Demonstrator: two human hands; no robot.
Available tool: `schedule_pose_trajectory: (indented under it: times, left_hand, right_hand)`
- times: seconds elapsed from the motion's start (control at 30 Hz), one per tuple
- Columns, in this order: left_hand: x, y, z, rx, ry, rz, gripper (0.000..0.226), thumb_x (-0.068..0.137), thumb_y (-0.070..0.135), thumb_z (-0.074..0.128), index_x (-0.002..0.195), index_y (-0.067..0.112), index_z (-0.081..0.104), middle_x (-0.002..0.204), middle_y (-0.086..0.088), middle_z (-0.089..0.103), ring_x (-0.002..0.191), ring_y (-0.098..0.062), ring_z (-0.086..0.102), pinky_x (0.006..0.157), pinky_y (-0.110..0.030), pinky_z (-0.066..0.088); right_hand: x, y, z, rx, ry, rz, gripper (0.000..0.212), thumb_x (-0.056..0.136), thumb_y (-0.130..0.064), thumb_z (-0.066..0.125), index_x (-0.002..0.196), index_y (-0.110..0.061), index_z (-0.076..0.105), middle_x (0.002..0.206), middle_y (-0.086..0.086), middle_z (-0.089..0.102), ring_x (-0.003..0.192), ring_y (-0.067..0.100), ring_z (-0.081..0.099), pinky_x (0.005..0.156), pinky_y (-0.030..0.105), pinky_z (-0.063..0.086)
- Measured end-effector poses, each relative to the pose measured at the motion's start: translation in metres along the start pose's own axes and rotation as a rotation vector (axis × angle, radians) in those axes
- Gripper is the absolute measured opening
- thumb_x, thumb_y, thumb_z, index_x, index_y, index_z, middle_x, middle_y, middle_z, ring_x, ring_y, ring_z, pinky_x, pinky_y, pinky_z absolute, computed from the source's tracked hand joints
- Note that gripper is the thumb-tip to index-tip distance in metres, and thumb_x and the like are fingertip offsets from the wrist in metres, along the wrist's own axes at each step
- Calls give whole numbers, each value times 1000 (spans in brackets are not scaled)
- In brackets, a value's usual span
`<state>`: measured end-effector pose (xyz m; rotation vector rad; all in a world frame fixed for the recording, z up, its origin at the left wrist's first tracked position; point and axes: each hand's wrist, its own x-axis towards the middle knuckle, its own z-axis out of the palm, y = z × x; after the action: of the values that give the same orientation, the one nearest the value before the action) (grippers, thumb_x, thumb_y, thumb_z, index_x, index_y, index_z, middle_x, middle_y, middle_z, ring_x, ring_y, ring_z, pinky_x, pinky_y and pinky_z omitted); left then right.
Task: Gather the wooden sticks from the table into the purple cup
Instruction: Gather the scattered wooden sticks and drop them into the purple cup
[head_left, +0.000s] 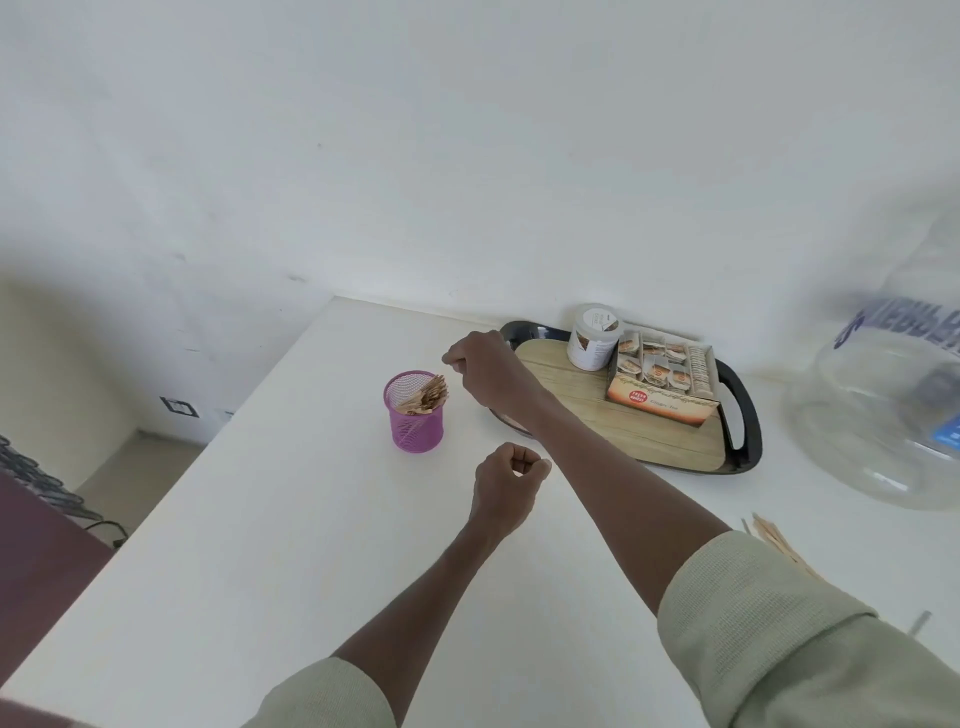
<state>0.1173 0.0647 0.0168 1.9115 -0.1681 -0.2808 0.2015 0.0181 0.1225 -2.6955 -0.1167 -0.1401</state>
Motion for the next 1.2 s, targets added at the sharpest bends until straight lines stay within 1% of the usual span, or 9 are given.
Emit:
schedule_pose_trajectory:
  times: [0.17, 0.3, 0.47, 0.67, 0.8, 0.97, 1.07, 1.13, 1.2]
  left_hand:
    - [-14, 19, 25, 13, -6, 5, 17, 84, 30, 68, 72, 27, 57, 74, 12, 66, 68, -2, 58, 59, -16, 39]
    - [-30, 30, 49, 25, -16, 4, 13, 83, 30, 69, 82, 18, 64, 79, 9, 69, 72, -8, 61, 62, -20, 42]
    - [-53, 39, 84, 38, -33, 12, 11, 84, 27, 70, 82, 17, 66, 79, 9, 69, 71, -5, 61, 60, -16, 41]
    - [-73, 48, 133, 53, -134, -53, 14, 81, 25, 71, 86, 14, 65, 78, 5, 68, 67, -12, 60, 62, -22, 46]
    - [-88, 49, 167, 170, -284, -122, 28, 72, 26, 64, 55, 18, 44, 57, -2, 48, 54, -19, 46, 62, -29, 43]
    - [-105, 41, 202, 358, -424, -118, 48, 71, 44, 77, 58, 16, 41, 59, -2, 42, 56, -19, 45, 61, -27, 40]
    - [-119, 42, 212, 526, -447, 10, 67, 60, 63, 82, 105, 19, 57, 100, 3, 56, 98, -18, 52, 75, -25, 39]
    - [-127, 40, 216, 686, -506, 140, 114, 52, 68, 83, 140, 15, 36, 136, -5, 40, 129, -23, 34, 98, -33, 39]
    - [-129, 37, 218, 855, -569, 276, 142, 46, 74, 81, 152, 10, 12, 156, -13, 14, 145, -30, 12, 115, -44, 27]
  right_hand:
    - [-41, 28, -18, 8, 52, -16, 23, 69, 22, 38, 62, 8, 56, 56, 19, 41, 57, 32, 39, 57, 35, 35]
    - [-83, 56, -42, 56, 95, 16, 32, 72, 19, 40, 58, -4, 56, 56, 12, 49, 57, 27, 46, 58, 33, 39]
    - [-144, 97, -66, 142, 175, 102, 22, 87, 8, 53, 93, 5, 74, 93, 16, 75, 91, 25, 70, 84, 38, 56]
    - [-212, 156, -88, 126, 209, 207, 19, 89, 2, 56, 95, 2, 75, 95, 9, 76, 91, 19, 68, 83, 28, 52]
    - [-252, 201, -99, 83, 207, 314, 16, 86, 0, 58, 87, 3, 74, 90, 12, 74, 86, 25, 69, 80, 37, 56]
    - [-300, 260, -103, 43, 204, 574, 15, 79, -1, 61, 78, -7, 74, 88, 4, 74, 86, 22, 68, 74, 29, 53]
    - [-328, 290, -103, -20, 153, 734, 7, 79, -6, 65, 85, -4, 69, 91, 7, 72, 89, 26, 69, 73, 30, 55]
    - [-345, 302, -105, -72, 125, 860, 24, 80, -16, 73, 95, -1, 65, 96, 12, 71, 95, 30, 68, 79, 33, 56]
    - [-360, 310, -107, -93, 104, 994, 35, 80, -27, 78, 100, -2, 63, 100, 14, 69, 101, 34, 66, 79, 35, 56]
